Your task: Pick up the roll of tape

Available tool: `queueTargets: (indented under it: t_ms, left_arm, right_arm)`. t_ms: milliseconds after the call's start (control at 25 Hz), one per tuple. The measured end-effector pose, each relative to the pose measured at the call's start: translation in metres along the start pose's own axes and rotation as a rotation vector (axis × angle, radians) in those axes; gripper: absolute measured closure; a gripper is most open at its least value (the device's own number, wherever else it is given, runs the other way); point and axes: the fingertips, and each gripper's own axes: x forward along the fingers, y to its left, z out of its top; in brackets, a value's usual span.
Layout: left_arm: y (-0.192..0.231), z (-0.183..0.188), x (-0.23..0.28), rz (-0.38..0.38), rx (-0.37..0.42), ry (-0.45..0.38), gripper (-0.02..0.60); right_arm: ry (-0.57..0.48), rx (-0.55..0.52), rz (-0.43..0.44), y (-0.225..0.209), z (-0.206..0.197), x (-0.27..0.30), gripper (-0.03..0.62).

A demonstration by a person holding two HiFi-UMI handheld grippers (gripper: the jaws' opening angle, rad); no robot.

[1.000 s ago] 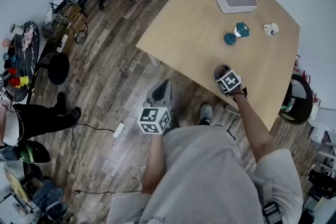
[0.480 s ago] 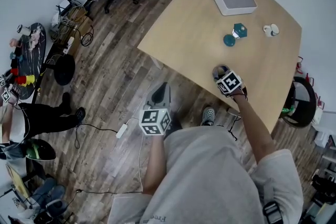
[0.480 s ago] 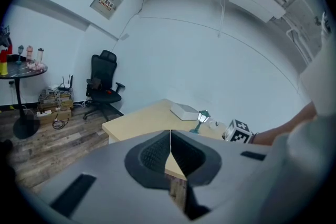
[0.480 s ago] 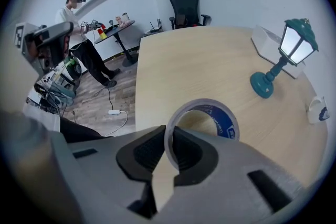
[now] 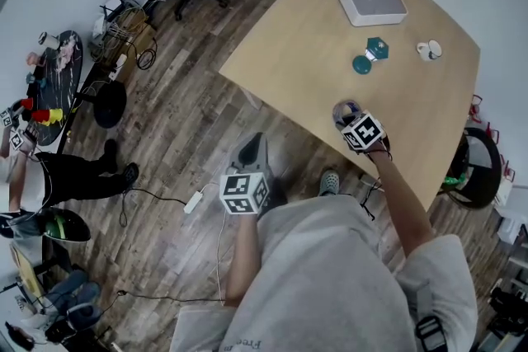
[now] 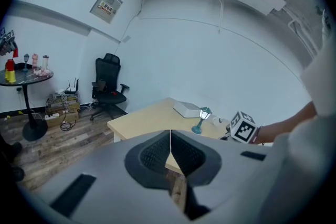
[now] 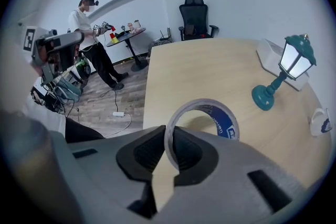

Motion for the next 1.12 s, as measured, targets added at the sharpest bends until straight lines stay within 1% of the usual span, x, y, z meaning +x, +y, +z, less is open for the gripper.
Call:
queueTargets:
  t_ms: [280,440,720,1120]
  left_arm:
    - [-0.011,-0.001,-0.007,0.044,0.009,-0.007,0.575]
    - [-0.025,-0.004,-0.007,0.047,0.022,0.000,0.575]
    - [-0.049,-0.010,-0.005,0.052,0.040,0.011,0.575]
    - [-0.080,-0.016,0.003,0.040,0.066,0.033,0.575]
  right_arm:
    - [-0.098,0.036,0.062,0.008,0.011,-0.009,0.549]
    - [-0.146,0.036,0.091,0.012,0.017,-0.020,0.549]
    - [-0.208,0.023,0.117,0.010,0.012,-0.043,0.549]
    - [-0.289,0.057,0.141,0.006,-0.001,-0.073,0.548]
